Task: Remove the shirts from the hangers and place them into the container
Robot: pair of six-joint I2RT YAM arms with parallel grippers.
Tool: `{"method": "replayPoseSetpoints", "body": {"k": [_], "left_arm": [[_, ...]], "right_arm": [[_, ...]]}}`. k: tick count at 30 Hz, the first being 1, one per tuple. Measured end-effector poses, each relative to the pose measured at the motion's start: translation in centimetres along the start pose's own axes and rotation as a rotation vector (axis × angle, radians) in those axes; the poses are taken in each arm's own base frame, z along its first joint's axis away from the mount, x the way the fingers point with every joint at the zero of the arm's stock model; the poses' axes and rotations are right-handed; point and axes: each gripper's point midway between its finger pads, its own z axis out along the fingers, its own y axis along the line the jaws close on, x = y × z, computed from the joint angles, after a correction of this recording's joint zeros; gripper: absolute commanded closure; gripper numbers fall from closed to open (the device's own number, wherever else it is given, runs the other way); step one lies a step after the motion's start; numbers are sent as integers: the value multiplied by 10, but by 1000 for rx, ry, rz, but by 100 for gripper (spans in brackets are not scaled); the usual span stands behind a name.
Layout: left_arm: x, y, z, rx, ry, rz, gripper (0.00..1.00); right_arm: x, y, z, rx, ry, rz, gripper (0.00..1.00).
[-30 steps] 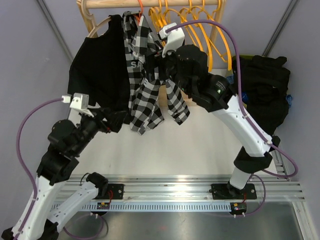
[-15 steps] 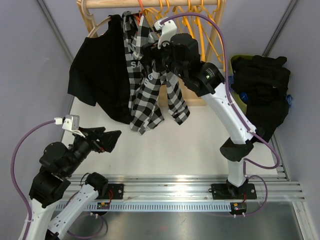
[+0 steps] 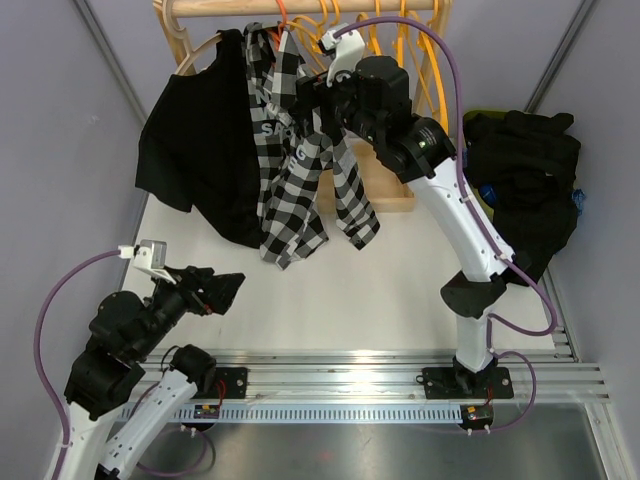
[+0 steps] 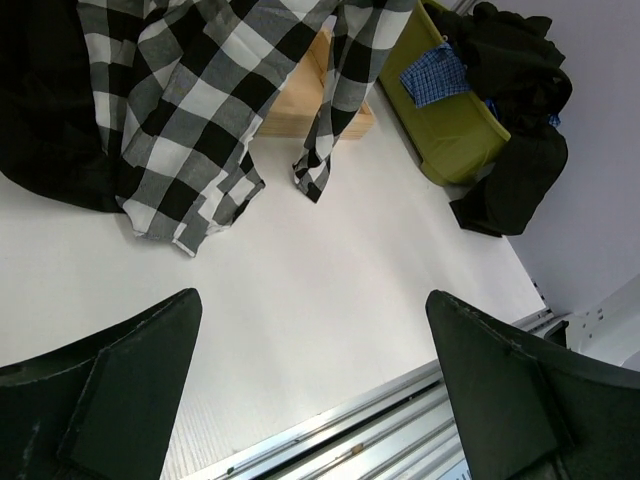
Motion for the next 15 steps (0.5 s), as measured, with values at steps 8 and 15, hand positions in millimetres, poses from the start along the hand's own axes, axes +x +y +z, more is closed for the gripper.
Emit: {"method": "replayPoseSetpoints", "body": {"k": [8, 15], "left_arm": [[3, 1, -1, -5, 11, -2, 1], [3, 1, -4, -1, 4, -2, 1]], "right_arm": [[7, -28, 8, 48, 15, 3, 16], [9, -30, 12, 33, 18, 3, 21]]}}
